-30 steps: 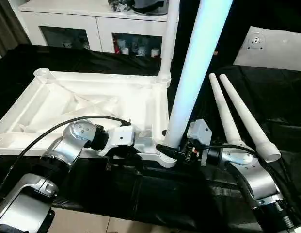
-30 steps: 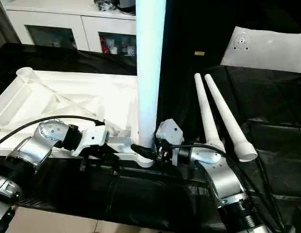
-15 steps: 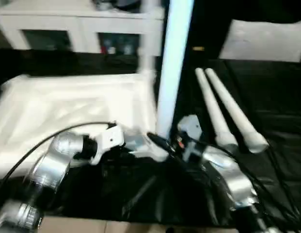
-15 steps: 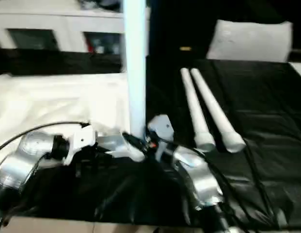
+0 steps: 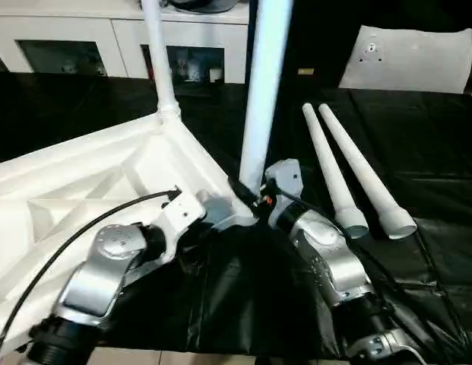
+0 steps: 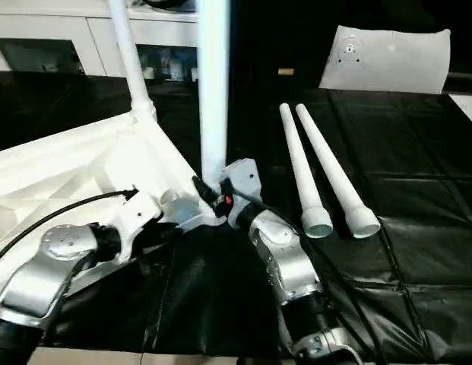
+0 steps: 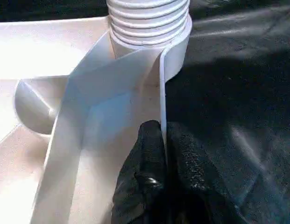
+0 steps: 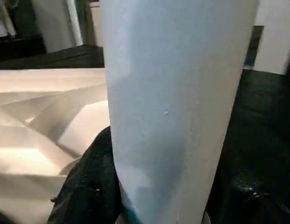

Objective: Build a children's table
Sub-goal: Rotate leg to tighten

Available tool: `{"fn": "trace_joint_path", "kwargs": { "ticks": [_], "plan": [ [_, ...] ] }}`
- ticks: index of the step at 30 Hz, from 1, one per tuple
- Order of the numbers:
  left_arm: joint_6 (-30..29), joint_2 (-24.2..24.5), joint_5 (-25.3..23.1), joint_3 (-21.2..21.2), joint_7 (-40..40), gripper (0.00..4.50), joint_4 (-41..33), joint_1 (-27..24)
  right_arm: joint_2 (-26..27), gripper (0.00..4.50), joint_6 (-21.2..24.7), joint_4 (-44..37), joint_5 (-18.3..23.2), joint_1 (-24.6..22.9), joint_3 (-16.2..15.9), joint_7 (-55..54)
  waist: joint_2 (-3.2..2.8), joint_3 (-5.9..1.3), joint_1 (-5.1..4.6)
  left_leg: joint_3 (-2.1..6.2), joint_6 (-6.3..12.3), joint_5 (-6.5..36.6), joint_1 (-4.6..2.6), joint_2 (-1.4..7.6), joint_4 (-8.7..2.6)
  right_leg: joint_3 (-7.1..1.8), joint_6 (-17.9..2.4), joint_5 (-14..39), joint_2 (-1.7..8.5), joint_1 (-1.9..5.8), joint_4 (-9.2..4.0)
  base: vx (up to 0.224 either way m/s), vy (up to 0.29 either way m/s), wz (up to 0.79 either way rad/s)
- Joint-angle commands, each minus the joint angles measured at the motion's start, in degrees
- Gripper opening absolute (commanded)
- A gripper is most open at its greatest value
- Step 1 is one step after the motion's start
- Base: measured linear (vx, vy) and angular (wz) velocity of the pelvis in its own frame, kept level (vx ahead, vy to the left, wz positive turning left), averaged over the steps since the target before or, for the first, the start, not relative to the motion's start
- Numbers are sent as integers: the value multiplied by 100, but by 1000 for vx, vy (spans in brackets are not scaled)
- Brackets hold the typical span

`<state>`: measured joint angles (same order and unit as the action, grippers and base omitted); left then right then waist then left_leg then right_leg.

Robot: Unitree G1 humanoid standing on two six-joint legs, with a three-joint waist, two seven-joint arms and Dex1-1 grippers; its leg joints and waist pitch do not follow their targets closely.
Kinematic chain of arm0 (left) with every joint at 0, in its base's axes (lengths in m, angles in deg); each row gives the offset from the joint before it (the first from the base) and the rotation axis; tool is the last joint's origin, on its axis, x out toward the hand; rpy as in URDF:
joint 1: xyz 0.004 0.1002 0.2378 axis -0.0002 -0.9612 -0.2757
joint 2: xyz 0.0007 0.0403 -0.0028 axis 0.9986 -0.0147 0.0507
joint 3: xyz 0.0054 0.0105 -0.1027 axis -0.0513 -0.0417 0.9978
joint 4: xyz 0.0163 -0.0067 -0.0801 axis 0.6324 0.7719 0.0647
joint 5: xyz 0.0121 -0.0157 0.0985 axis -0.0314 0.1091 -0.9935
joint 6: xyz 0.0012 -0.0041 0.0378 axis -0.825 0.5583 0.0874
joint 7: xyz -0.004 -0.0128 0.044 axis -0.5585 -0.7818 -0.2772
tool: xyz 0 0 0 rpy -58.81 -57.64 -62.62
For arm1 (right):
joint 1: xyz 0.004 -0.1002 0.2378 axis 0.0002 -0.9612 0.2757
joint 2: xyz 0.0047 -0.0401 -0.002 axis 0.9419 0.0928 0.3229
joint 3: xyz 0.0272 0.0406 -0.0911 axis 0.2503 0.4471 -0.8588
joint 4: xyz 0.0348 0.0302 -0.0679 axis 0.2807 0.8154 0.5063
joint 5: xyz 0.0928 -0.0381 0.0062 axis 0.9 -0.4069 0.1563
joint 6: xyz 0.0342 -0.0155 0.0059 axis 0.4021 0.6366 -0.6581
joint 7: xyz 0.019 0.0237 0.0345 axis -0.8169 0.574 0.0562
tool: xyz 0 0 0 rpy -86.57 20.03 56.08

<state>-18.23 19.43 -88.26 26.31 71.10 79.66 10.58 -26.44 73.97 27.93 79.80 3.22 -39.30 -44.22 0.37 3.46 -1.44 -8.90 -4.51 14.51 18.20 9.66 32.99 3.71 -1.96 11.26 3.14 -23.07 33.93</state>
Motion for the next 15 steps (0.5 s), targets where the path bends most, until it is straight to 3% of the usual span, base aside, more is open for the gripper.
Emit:
{"fn": "trace_joint_path", "kwargs": {
  "ticks": [1, 4, 6, 7, 8, 11, 12, 15],
  "plan": [
    [133, -129, 169, -420, 252, 0, -350, 5, -74, 190, 396, 872, -108, -245, 194, -409, -40, -146, 40, 74, 433, 609, 171, 335, -444, -389, -1340, 1298, 510, 293, -431, 0, 0, 0],
    [146, -132, 117, -461, 206, 0, -246, 60, -36, 190, 381, 898, -83, -261, 208, -422, -41, -142, 44, 77, 391, 750, 159, 341, -454, -389, -1297, 1421, 506, 283, -444, 0, 0, 0],
    [105, -97, 59, -565, 159, 0, -171, 141, 19, 190, 372, 897, -25, -301, 227, -336, -94, -147, 54, 83, 351, 796, 147, 346, -456, -391, -1305, 1384, 504, 276, -438, 0, 0, 0],
    [105, -97, 59, -565, 159, 0, -171, 141, 19, 190, 372, 897, -25, -301, 227, -336, -73, -151, 52, 75, 346, 819, 139, 343, -454, -388, -1303, 1368, 496, 274, -447, 0, 0, 0],
    [91, -91, 41, -593, 148, 0, -150, 166, 43, 246, 390, 893, 1, -319, 238, -280, -84, -152, 59, 82, 327, 831, 144, 345, -457, -390, -1324, 1335, 503, 284, -436, 0, 0, 0],
    [98, -87, -1, -604, 172, 0, -110, 193, 54, 266, 393, 904, 53, -335, 238, -229, -78, -171, 59, 82, 311, 759, 140, 342, -449, -394, -1408, 1217, 509, 291, -426, 0, 0, 0],
    [107, -84, -14, -604, 175, 0, -94, 202, 59, 296, 398, 906, 72, -340, 241, -213, -79, -177, 81, 68, 310, 740, 133, 349, -436, -389, -1417, 1104, 505, 294, -419, 0, 0, 0],
    [185, -44, -40, -614, 192, 0, 16, 260, 25, 315, 335, 904, -18, -369, 219, -240, -88, -196, 105, 60, 374, 437, 134, 337, -415, -380, -1495, 689, 500, 312, -374, 0, 0, 0]
  ]
}}
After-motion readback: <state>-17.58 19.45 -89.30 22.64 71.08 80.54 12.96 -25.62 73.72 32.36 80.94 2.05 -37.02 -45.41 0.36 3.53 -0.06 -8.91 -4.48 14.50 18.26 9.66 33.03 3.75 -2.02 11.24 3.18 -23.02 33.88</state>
